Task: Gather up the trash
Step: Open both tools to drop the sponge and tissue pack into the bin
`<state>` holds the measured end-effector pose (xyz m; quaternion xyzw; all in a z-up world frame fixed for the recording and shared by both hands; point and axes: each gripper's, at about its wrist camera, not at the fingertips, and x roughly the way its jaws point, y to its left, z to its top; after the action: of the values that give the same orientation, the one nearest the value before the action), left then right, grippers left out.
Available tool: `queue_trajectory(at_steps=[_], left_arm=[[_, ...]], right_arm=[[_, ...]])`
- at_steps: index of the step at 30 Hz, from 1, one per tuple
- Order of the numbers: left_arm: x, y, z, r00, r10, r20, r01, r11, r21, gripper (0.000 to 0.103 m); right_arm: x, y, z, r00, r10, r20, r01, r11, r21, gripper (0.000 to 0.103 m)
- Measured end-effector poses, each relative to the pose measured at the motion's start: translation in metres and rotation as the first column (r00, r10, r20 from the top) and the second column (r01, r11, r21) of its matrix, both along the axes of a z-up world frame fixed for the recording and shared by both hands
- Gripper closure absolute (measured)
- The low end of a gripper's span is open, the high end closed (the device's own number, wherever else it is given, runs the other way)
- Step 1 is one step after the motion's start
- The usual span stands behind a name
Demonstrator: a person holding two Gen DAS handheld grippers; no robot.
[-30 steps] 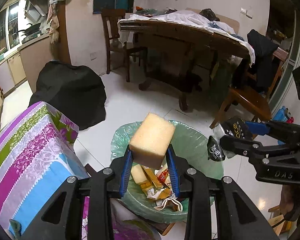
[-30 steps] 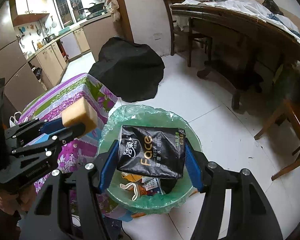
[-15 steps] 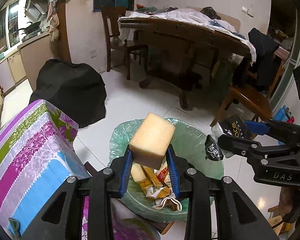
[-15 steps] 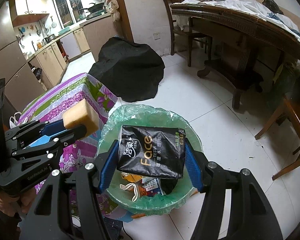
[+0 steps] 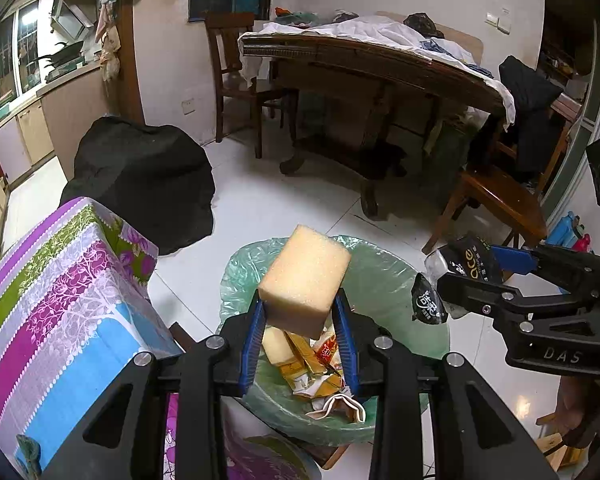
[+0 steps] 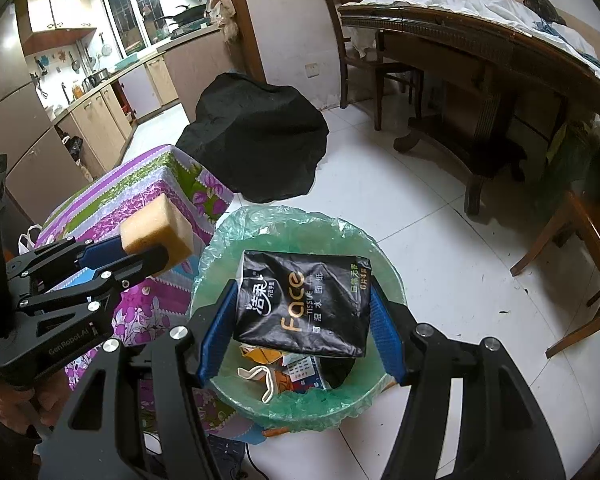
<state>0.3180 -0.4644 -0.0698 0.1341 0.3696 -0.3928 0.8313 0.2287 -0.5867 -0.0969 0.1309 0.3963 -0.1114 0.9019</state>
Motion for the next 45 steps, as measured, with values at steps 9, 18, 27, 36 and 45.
queue_trajectory(at_steps=[9,18,27,36,45], left_arm=[[-0.001,-0.002,-0.001,1.0,0.004,0.0,-0.004,1.0,0.005,0.069],[-0.001,-0.002,-0.002,1.0,0.006,-0.003,-0.006,1.0,0.006,0.069],[0.0,-0.002,-0.003,1.0,0.008,-0.002,-0.008,1.0,0.008,0.068],[0.001,-0.003,-0.005,1.0,0.014,-0.006,-0.014,1.0,0.012,0.069],[0.002,-0.004,-0.006,1.0,0.018,-0.007,-0.017,1.0,0.013,0.068]], right_arm=[[0.0,-0.001,-0.003,1.0,-0.002,-0.002,0.002,1.0,0.002,0.044],[-0.001,0.0,-0.005,1.0,-0.003,-0.004,0.003,1.0,0.003,0.044],[-0.001,0.0,-0.007,1.0,-0.002,-0.004,0.002,1.0,0.003,0.044],[-0.003,0.001,-0.011,1.0,-0.006,-0.004,0.006,1.0,0.006,0.044],[-0.003,0.001,-0.011,1.0,-0.01,-0.003,0.01,1.0,0.005,0.042]])
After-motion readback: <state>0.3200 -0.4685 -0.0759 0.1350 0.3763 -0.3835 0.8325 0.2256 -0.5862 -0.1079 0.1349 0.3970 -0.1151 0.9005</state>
